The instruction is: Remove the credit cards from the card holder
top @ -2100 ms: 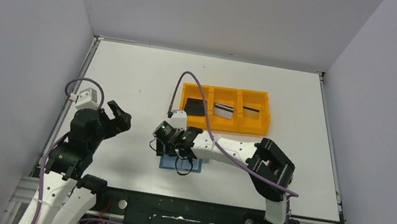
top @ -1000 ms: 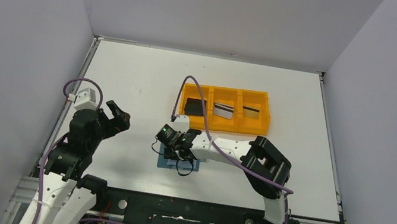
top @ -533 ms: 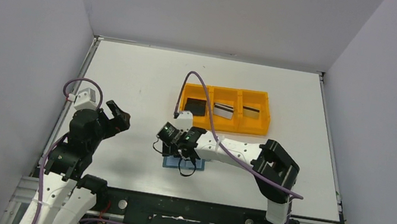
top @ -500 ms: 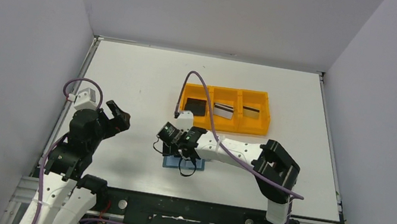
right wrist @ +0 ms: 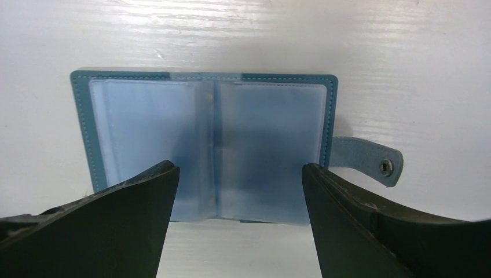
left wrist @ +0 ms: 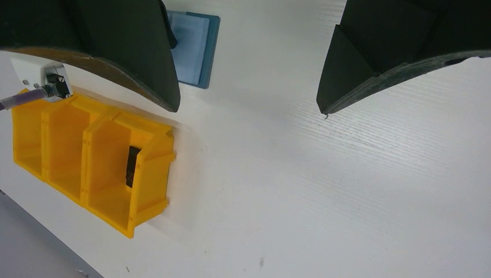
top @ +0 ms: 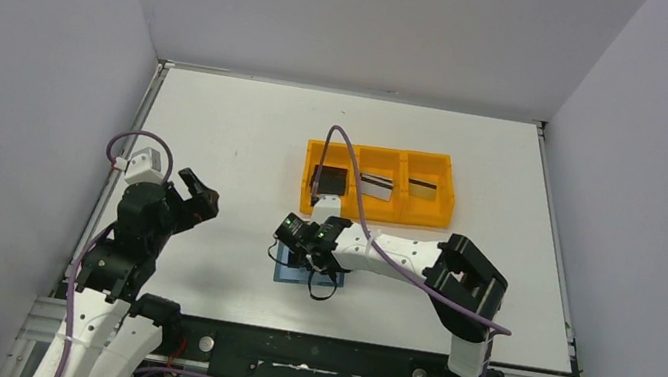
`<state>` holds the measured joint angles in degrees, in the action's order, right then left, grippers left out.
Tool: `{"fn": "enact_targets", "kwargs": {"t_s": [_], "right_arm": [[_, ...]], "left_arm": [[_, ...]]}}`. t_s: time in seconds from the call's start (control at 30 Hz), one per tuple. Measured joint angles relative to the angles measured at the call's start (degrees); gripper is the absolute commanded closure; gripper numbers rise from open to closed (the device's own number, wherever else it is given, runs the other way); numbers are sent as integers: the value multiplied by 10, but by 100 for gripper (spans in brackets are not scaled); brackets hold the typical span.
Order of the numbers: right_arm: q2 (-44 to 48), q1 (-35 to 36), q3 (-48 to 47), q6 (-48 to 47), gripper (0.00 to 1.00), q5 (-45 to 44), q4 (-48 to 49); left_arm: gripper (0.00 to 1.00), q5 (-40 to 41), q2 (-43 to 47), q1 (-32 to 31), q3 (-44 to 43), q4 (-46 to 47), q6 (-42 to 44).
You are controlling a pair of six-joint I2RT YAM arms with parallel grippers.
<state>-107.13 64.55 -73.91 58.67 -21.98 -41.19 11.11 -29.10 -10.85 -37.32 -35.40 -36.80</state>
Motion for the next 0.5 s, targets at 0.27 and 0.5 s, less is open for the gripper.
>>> {"fn": "enact_targets", "kwargs": {"t_s": [0.27,0.5], "right_arm": [[0,-13,25,10,9,14,15],[0,-16,41,11,25,25,43]], "left_arm": [[9,-4,-2,1,0,0,0],[10,-5,-2,2,0,0,0]]}}
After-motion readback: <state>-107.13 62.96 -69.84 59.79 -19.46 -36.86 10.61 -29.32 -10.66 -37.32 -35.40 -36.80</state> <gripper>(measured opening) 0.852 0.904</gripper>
